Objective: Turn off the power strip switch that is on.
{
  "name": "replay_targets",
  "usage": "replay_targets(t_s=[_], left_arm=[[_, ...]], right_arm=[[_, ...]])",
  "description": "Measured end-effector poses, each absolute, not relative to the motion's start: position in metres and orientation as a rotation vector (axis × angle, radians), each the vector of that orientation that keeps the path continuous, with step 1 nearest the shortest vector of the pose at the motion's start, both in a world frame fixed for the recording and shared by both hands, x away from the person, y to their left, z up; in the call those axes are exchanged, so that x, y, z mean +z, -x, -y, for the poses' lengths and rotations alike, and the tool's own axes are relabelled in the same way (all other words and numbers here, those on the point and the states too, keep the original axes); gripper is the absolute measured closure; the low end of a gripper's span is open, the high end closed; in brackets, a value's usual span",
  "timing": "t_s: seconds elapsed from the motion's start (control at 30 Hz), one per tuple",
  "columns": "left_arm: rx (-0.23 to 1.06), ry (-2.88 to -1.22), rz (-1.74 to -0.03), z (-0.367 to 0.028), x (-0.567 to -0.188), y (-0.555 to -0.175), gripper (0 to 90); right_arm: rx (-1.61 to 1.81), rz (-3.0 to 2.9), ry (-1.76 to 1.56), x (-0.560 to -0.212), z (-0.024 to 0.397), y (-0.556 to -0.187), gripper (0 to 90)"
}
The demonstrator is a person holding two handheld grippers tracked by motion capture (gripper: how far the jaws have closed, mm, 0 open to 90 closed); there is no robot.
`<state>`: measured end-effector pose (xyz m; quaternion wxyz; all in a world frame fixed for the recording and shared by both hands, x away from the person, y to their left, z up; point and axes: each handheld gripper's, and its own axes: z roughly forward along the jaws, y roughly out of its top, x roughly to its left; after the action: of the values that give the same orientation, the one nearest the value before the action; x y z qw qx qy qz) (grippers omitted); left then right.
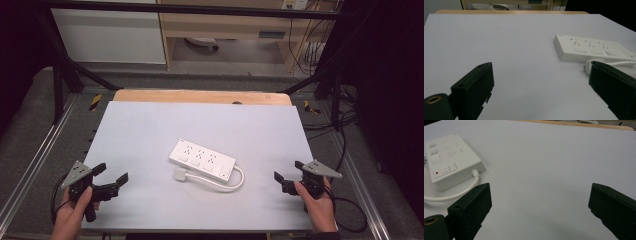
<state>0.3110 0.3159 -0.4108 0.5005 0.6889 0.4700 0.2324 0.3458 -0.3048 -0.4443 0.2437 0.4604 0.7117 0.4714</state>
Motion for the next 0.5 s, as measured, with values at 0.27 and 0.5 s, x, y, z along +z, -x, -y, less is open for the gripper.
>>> replay_targets(t_s=[0.27,0.5], left_arm=[[0.574,-1.667,-1.149,-0.3188,-0.4115,-0.3126,5.6],[0.570,-1.666,-1.144,-0.3190,-0.4111,-0.3131,5.6]], right_arm=[[1.287,-1.944,-1.267,-0.4429,0.3022,-0.3480,3.4],[1.285,-1.950,-1.299,-0.4418,0.3003,-0.3489,4.1]])
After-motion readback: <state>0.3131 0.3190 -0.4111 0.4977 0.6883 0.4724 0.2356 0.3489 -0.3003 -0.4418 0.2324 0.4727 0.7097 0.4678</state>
